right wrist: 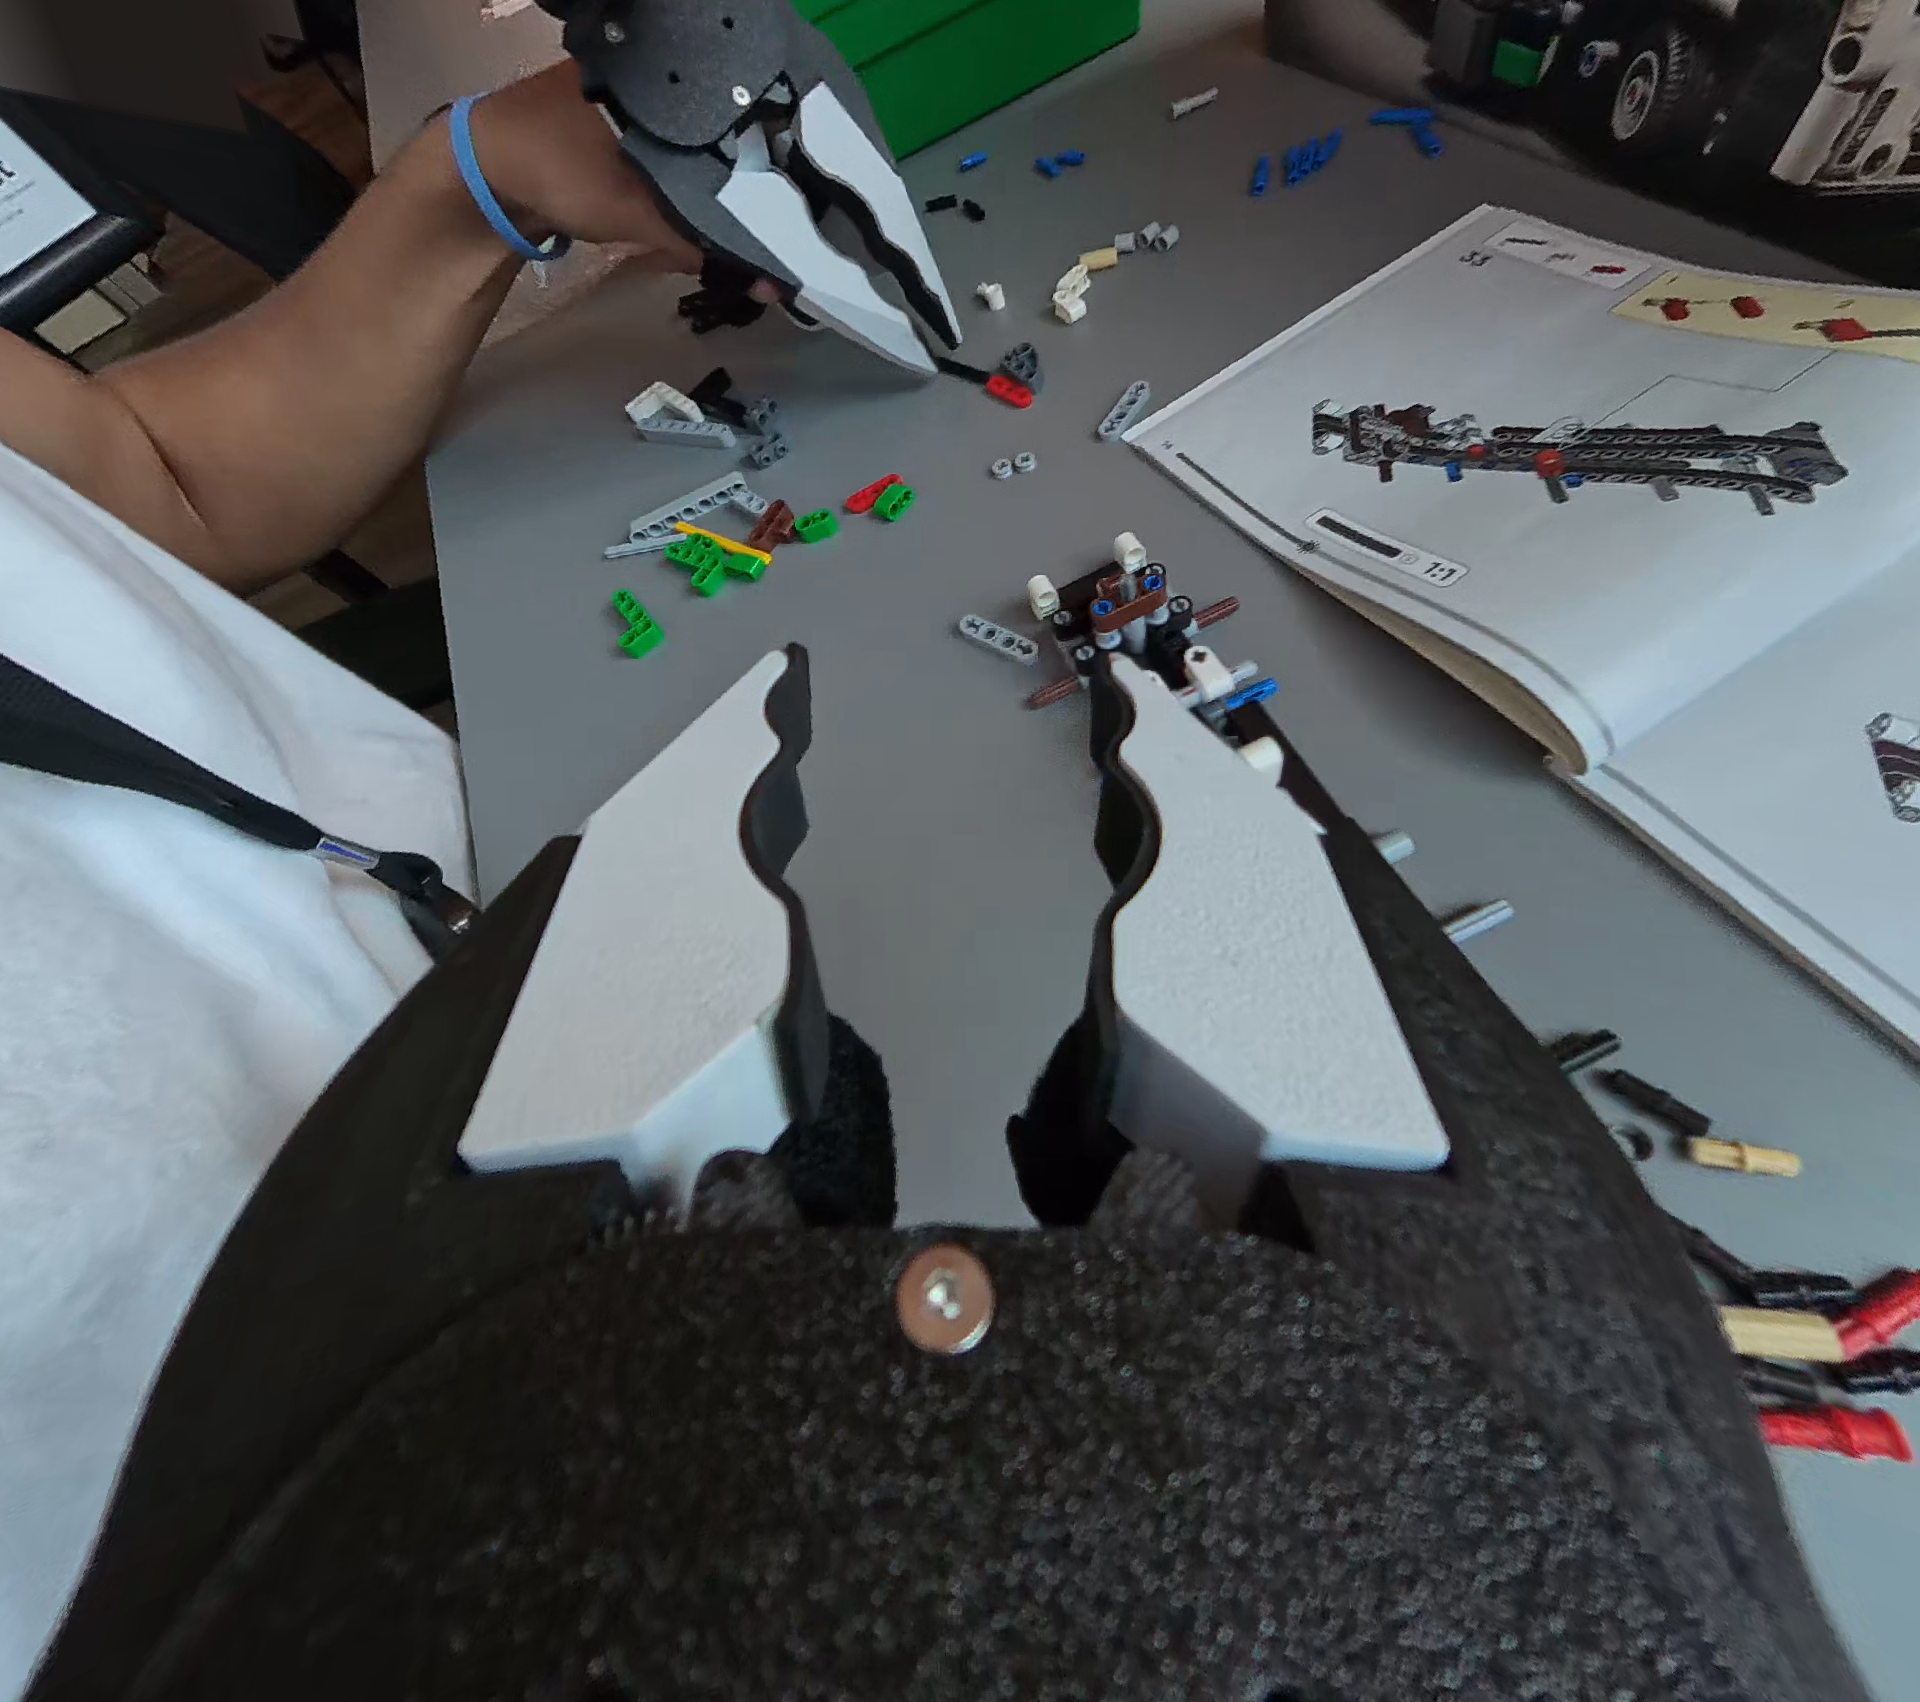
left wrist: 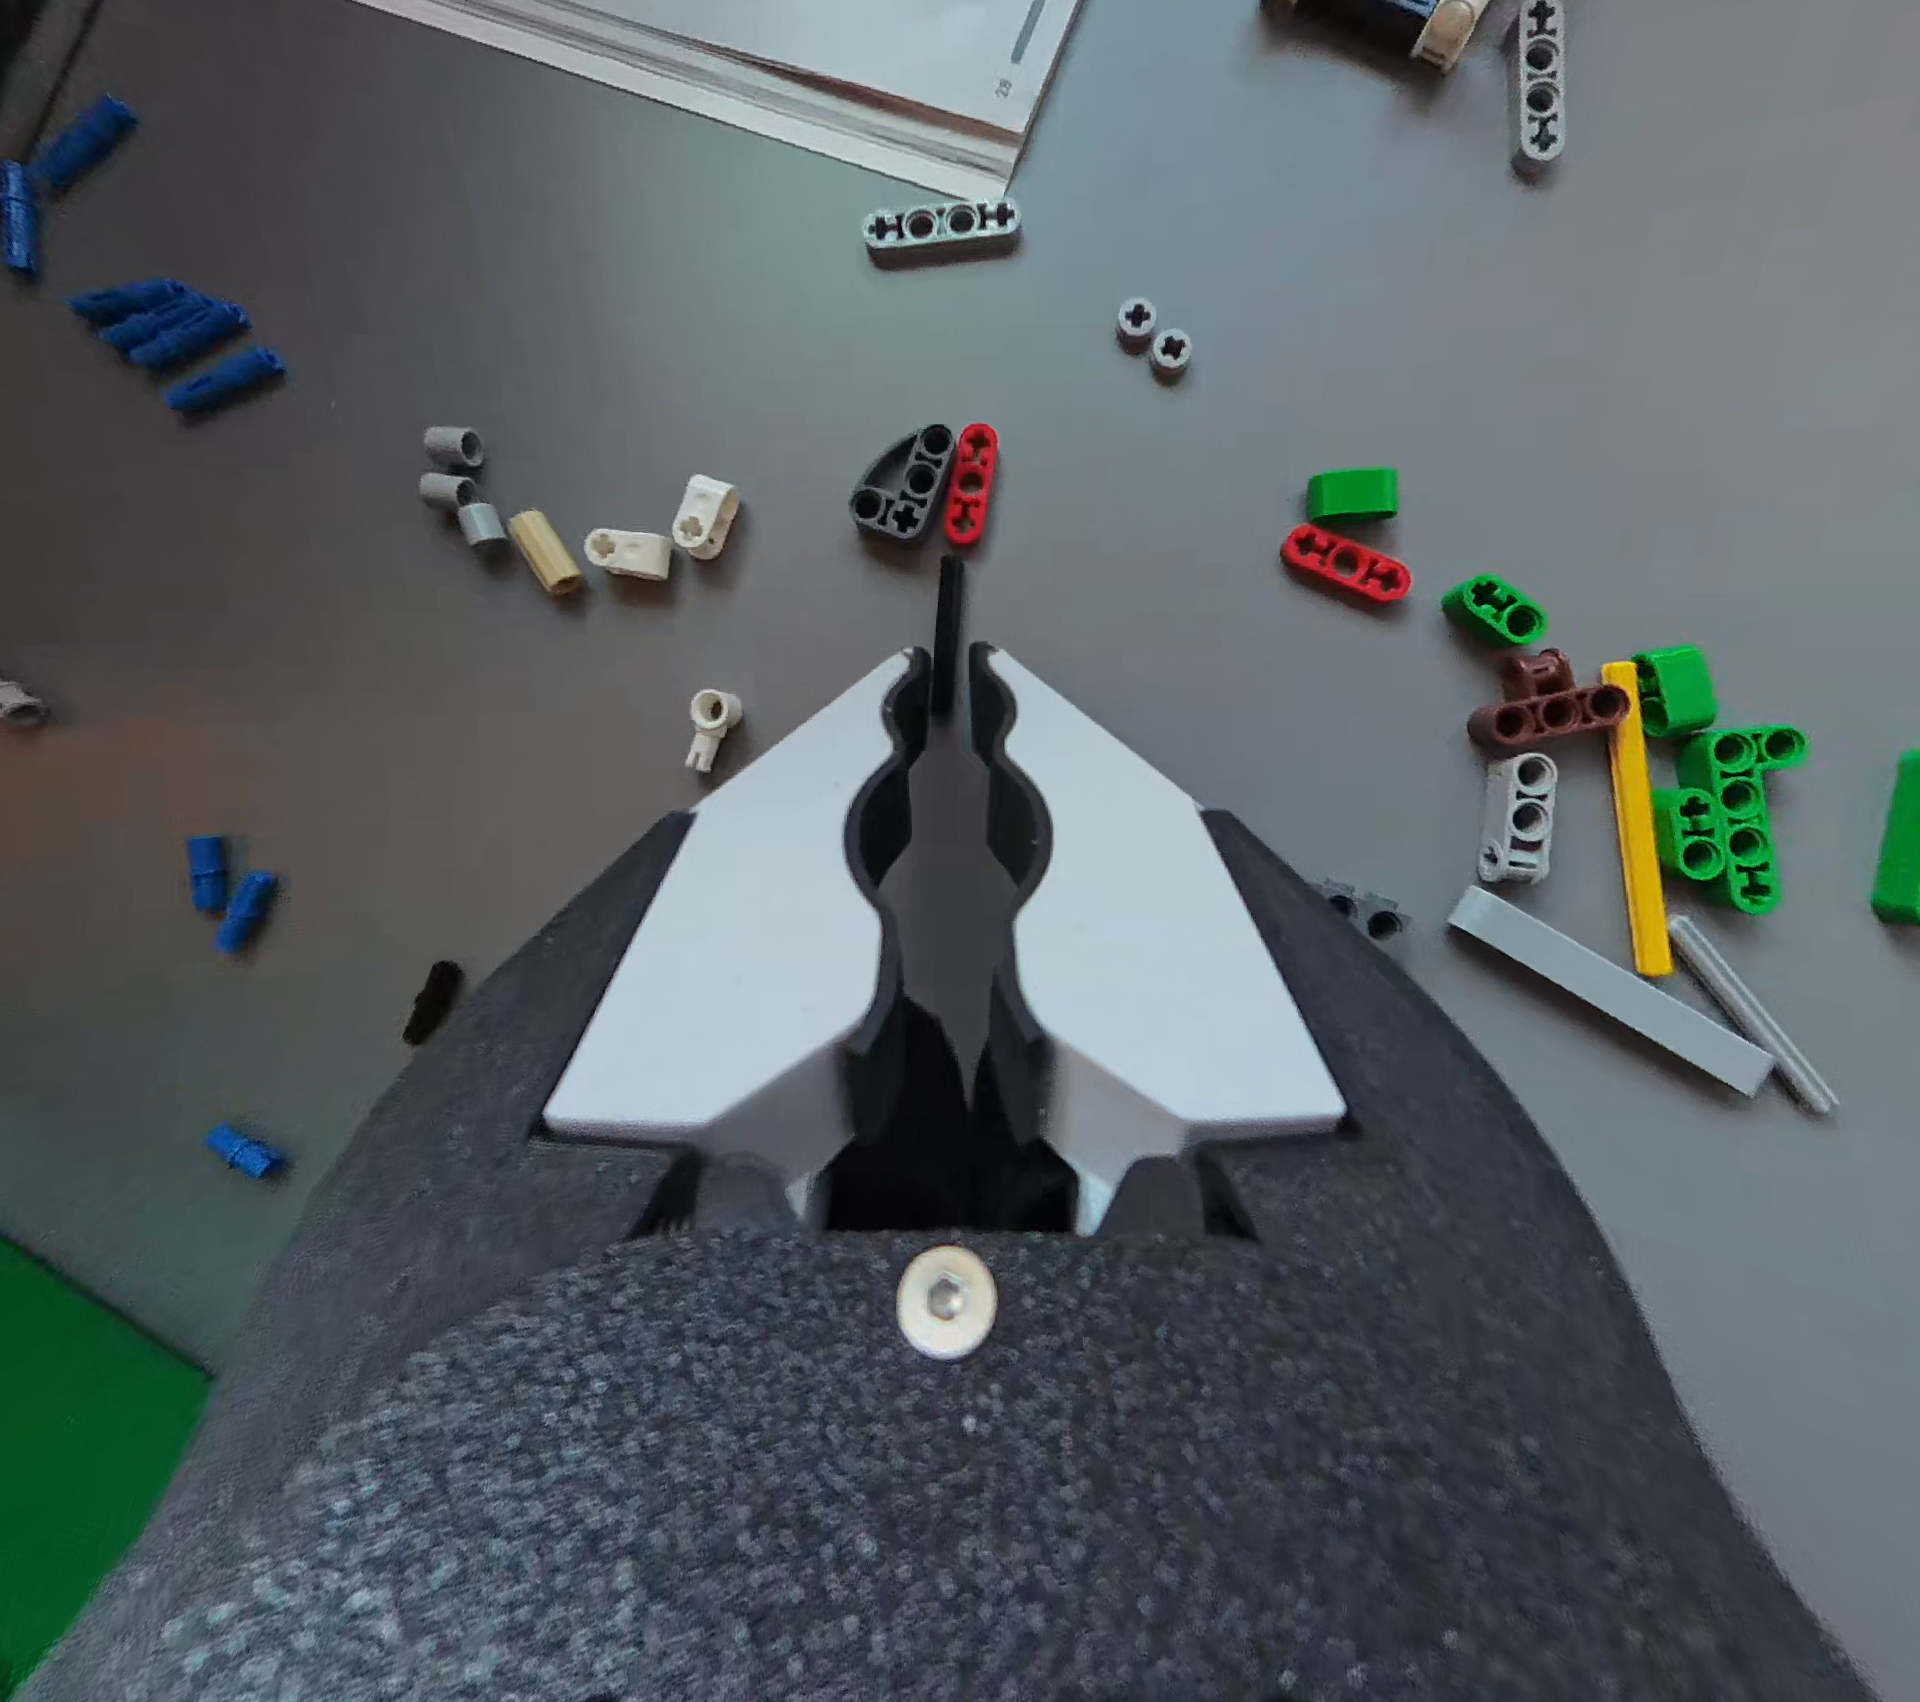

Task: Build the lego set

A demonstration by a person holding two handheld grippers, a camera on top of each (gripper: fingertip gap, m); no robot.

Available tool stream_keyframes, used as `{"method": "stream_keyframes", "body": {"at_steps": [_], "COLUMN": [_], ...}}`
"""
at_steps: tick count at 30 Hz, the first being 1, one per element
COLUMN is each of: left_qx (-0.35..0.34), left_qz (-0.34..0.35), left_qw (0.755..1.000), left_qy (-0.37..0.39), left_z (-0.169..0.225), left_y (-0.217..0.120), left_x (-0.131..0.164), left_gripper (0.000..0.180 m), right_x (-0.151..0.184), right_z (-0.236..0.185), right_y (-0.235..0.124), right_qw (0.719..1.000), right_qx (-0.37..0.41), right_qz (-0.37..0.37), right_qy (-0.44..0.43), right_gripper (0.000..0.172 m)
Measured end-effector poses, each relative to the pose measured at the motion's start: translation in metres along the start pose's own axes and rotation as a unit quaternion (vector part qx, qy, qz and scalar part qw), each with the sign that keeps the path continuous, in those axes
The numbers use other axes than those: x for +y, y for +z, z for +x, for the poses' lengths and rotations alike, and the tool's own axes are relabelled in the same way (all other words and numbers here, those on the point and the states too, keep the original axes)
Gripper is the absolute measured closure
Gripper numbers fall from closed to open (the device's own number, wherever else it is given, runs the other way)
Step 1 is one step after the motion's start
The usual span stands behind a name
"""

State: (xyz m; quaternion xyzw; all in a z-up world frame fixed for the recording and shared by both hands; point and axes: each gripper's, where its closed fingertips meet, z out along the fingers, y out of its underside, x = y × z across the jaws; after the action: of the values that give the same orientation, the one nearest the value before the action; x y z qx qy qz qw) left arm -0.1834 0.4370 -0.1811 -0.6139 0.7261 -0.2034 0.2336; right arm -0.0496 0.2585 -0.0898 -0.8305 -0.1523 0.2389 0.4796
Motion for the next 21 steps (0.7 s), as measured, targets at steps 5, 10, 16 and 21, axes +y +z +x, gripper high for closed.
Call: {"method": "stream_keyframes", "body": {"at_steps": [5,10,16,21], "left_qx": [-0.018,-0.038,-0.036,0.004], "left_qz": [-0.006,0.02,0.085,0.073], "left_qw": [1.0,0.999,0.995,0.989], "left_qy": [0.017,0.005,0.029,0.128], "left_z": [0.0,0.0,0.009,0.014], "left_y": [0.005,-0.003,-0.023,0.01], "left_x": [0.002,-0.004,-0.041,-0.105], "left_gripper": [0.177,0.177,0.177,0.177], "right_x": [0.0,-0.004,0.004,0.009], "right_z": [-0.014,-0.018,-0.003,-0.002], "right_y": [0.0,0.001,-0.003,-0.004], "right_qw": [0.999,0.997,0.999,0.998], "right_qx": [-0.009,-0.019,0.04,0.045], "right_qz": [0.032,0.056,0.035,0.041], "right_qy": [0.031,0.05,0.009,0.02], "right_gripper": [0.121,0.123,0.123,0.123]}}
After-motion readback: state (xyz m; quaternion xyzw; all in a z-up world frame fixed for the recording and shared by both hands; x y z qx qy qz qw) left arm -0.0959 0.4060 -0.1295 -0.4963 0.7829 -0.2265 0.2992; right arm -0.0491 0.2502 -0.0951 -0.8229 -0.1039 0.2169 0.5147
